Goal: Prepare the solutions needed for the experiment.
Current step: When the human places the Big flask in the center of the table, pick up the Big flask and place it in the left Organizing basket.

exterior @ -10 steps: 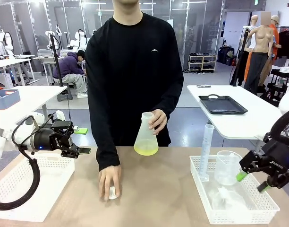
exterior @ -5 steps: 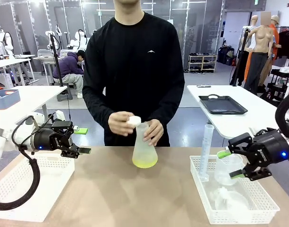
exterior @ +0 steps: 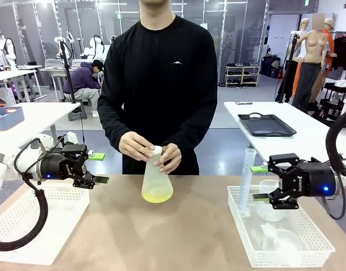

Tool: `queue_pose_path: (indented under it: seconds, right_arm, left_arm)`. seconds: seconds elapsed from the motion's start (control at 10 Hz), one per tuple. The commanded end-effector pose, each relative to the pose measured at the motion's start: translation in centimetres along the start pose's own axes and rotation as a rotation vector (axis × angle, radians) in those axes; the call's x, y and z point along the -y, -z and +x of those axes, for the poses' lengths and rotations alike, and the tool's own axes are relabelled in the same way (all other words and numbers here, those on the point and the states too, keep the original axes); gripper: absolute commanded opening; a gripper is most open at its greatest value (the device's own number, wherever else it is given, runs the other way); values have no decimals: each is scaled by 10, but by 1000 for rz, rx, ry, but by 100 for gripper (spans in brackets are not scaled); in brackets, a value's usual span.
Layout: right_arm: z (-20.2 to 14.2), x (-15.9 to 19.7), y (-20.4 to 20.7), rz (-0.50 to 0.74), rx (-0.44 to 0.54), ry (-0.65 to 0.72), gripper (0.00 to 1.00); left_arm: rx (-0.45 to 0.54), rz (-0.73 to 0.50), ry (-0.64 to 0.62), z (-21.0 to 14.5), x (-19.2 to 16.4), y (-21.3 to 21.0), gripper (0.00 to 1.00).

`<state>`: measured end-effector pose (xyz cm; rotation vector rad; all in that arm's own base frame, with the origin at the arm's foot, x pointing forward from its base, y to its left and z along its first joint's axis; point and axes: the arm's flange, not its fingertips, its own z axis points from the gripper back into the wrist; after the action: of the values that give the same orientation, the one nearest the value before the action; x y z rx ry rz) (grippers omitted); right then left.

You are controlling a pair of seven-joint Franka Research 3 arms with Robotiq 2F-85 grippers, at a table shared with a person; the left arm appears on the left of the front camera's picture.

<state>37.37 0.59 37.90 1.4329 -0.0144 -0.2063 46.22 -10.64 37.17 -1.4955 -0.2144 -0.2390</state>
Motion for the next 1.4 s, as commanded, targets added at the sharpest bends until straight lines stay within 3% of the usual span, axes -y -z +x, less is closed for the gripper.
queue_pose_path:
  seconds: [0.0,0.4,0.6,0.7,1.3]
  right_arm:
    - [10,10,7,78,-61,-95,82]
    - [11,11,9,180,-101,-93,82]
    - [10,7,8,124,-148,-111,82]
    - [7,9,9,143,-109,-68,82]
    - [7,9,9,143,-109,-68,82]
  left_arm:
    - [-3,-4,6,2,0,0,100]
    - [-3,-4,6,2,0,0,100]
    - [-3,-4,6,2,0,0,100]
    - [-3,-4,6,2,0,0,100]
    - [-3,-4,6,2,0,0,100]
